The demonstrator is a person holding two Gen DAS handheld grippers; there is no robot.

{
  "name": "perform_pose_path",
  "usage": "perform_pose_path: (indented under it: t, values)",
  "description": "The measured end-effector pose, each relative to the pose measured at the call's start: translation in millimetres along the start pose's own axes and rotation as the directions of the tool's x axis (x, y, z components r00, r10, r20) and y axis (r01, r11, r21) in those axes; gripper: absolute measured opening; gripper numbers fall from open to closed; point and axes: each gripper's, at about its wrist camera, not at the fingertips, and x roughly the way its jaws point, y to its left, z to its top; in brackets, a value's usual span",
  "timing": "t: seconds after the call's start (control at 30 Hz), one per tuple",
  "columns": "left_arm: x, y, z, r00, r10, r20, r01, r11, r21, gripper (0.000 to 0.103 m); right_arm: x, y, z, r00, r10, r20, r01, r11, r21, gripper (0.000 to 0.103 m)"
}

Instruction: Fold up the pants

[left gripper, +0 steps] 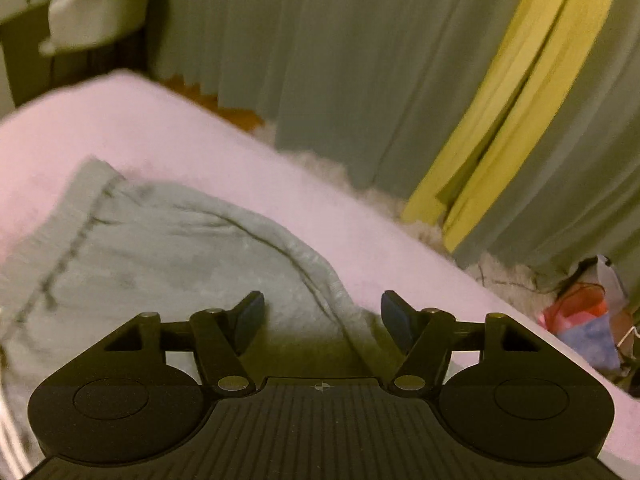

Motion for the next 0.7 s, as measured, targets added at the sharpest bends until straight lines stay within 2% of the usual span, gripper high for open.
perform_pose_path:
  t: [0.1, 0.2, 0.27, 0.33, 0.47, 0.53, 0.7]
  values:
    - [25.0, 0.7, 5.8, 0.998, -0.014, -0.064, 0.011, 0.999, -0.036, 0.068, 4.7, 1.1, 2.2, 1.000, 0.011, 0.013, -0.011, 1.000, -0.009, 0.006]
    - [38.9, -2.7, 10.8, 0.998, 0.014, -0.066, -0.016, 1.000, -0.025, 0.061, 5.8, 0.5, 3.5, 0.999, 0.034, 0.018, -0.034, 0.999, -0.007, 0.006]
    - [44.2, -3.6, 13.3, 0.997, 0.037, -0.071, -0.038, 0.999, -0.016, 0.045, 6.4, -2.0, 4.8, 0.998, 0.064, 0.021, -0.064, 0.998, 0.010, 0.006]
    - [45.4, -2.2, 13.1, 0.996, 0.038, -0.084, -0.038, 0.999, -0.004, 0.016, 7.6, -4.8, 5.7, 0.996, 0.090, 0.022, -0.090, 0.996, 0.024, 0.010]
    - [24.8, 3.6, 8.5, 0.999, 0.003, -0.047, -0.004, 1.000, -0.008, 0.011, 14.6, -9.3, 4.3, 0.996, 0.084, 0.014, -0.084, 0.996, 0.038, 0.012]
    - [1.7, 7.5, 6.5, 1.000, -0.020, -0.009, 0.020, 1.000, -0.010, 0.011, 13.3, -9.1, 3.9, 0.996, 0.090, 0.024, -0.091, 0.995, 0.039, 0.007]
    - [-77.5, 24.6, -1.0, 0.993, -0.109, 0.050, 0.108, 0.994, 0.011, 0.010, -11.0, -4.3, 13.5, 0.986, 0.166, 0.026, -0.168, 0.984, 0.057, 0.005]
